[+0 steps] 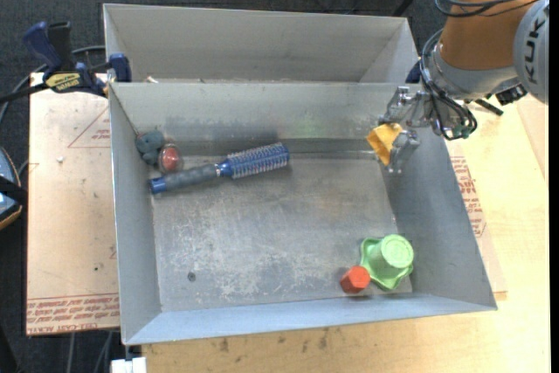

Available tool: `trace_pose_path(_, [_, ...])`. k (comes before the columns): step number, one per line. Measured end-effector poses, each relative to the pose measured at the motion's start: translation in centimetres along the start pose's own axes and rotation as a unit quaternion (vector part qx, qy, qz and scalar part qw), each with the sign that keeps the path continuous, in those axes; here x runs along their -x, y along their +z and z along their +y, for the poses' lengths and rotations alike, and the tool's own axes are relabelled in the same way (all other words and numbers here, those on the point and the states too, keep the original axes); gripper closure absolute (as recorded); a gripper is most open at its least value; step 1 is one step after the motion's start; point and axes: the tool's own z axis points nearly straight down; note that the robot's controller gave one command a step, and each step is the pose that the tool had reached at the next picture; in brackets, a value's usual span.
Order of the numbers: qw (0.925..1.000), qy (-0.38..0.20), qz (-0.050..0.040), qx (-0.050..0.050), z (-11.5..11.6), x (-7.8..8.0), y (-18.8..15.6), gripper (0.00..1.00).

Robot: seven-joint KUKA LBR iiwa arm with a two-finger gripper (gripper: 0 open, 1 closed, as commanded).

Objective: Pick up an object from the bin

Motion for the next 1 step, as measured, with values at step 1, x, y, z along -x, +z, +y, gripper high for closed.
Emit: trace_pose_path(1, [1.0000,0.002,-0.0010,0.000,-0.61,0.33,-14.92,1.00])
